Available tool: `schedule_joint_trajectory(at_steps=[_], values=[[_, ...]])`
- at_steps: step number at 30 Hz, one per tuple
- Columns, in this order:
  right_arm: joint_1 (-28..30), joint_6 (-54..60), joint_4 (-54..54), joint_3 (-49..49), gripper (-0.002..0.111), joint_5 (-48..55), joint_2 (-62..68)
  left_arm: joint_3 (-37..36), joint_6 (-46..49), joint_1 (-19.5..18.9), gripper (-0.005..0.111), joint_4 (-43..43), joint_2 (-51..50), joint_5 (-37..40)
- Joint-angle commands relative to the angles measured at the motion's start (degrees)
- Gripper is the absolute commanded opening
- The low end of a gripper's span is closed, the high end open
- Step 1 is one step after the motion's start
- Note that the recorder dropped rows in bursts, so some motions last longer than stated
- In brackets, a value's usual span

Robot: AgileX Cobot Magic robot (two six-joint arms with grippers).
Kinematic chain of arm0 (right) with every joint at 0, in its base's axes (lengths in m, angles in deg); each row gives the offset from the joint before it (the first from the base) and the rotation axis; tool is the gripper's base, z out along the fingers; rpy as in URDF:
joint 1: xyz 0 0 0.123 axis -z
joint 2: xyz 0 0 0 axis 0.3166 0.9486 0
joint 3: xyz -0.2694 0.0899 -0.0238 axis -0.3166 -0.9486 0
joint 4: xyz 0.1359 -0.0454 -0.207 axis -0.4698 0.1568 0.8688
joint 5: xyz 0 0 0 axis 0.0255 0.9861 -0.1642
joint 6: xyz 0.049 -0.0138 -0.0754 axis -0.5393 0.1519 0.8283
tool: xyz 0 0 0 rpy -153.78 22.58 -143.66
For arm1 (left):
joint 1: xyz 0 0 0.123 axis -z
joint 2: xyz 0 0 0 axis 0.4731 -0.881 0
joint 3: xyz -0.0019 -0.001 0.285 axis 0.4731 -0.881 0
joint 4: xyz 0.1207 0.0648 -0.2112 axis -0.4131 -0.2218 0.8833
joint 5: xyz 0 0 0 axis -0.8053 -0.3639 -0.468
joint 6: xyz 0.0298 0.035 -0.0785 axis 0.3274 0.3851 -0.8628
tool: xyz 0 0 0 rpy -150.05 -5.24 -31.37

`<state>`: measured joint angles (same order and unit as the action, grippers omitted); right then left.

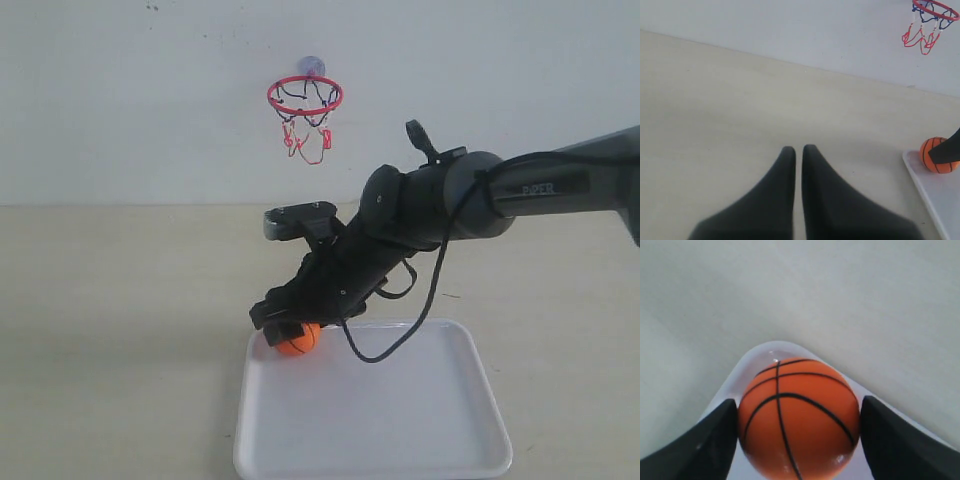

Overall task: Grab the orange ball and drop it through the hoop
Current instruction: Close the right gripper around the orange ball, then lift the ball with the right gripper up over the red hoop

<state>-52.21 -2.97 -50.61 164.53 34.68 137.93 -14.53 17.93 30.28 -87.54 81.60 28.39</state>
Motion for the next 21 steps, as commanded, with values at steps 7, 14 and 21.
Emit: schedule_joint_trajectory(at_steps=[7,14,21], values=[[-0.07,-2.38,0.31,0.13,0.001,2.05,0.16,-0.22,-0.32,-0.19,0.004,-0.08,0.18,-0.22],[0.17,-2.96,0.84,0.13,0.0,2.88,-5.76,-0.22,-0.32,-0.19,0.004,-0.08,0.18,-0.22],[0.73,-2.85,5.36,0.13,0.0,1.31,-14.74,-0.22,-0.32,-0.19,0.004,-0.08,0.18,-0.22]])
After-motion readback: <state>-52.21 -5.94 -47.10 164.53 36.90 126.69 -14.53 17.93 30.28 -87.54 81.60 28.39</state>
